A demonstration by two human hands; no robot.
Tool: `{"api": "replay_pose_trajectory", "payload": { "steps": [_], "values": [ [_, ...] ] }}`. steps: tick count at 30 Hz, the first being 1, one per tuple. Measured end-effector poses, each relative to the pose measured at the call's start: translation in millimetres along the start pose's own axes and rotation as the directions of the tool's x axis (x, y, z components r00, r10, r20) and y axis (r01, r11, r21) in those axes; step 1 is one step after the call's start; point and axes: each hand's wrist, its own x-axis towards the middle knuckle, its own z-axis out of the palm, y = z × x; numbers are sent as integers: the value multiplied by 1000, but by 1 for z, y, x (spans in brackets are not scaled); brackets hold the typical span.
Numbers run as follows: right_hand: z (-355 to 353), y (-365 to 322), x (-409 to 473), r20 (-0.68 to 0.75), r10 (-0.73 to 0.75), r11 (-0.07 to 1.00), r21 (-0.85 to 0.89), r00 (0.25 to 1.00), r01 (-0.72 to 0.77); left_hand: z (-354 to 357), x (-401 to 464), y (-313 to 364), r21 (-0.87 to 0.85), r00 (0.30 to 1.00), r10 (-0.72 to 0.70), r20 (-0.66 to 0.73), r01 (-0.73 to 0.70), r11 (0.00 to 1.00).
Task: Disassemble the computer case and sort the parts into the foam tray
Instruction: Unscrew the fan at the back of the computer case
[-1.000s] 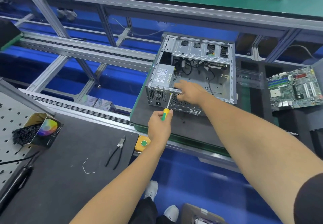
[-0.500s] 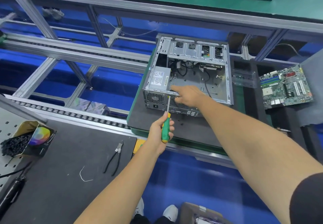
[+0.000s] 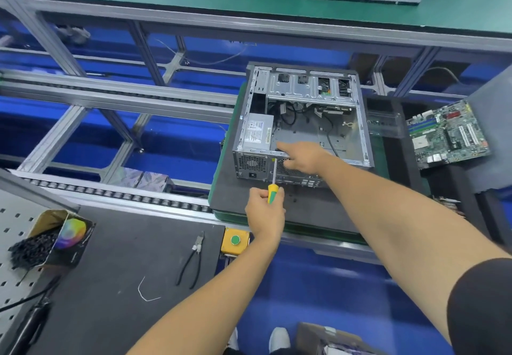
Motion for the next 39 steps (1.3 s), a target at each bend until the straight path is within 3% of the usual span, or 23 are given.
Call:
{"api": "replay_pose_trajectory", "payload": {
  "steps": [3,6,11,18,20,25,28,30,33,37,39],
  "values": [
    [0,2,1,0,0,1000,-6,1000,0,-4,6,-4,-62,997,-32,73,37,997],
    [1,1,2,5,6,1000,-5,1000,-6,-9,11,0,-204,973,-130,192,169,964],
    [0,0,0,9,2,1000,5,1000,-2,-17,15,16,-395,856,-305,418,473,788],
    [-4,-3,-2,4,4,1000,9,1000,-4,-25,13,6,-515,664,-231,711,716,472],
    [-3,-3,-2,9,12,1000,7,1000,-12,-27,16,2,-510,645,-198,739,726,462],
    [-1,-1,0,2,4,1000,3,1000,-4,-25,23,3,-473,757,-223,615,580,663],
    [-1,0,1,2,7,1000,-2,1000,-7,-22,24,7,-339,863,-249,439,416,844],
    [0,0,1,-3,12,1000,-5,1000,-12,-22,22,9,-274,923,-206,323,300,914],
    [1,1,1,-3,16,1000,-9,1000,-16,-20,13,6,-155,977,-114,178,143,978],
    [1,2,1,0,9,1000,-14,1000,-9,-16,-1,1,259,999,5,-50,8,966],
    [2,3,1,-1,6,1000,-7,1000,-6,-11,0,-2,217,998,46,-42,-36,975]
  ]
}}
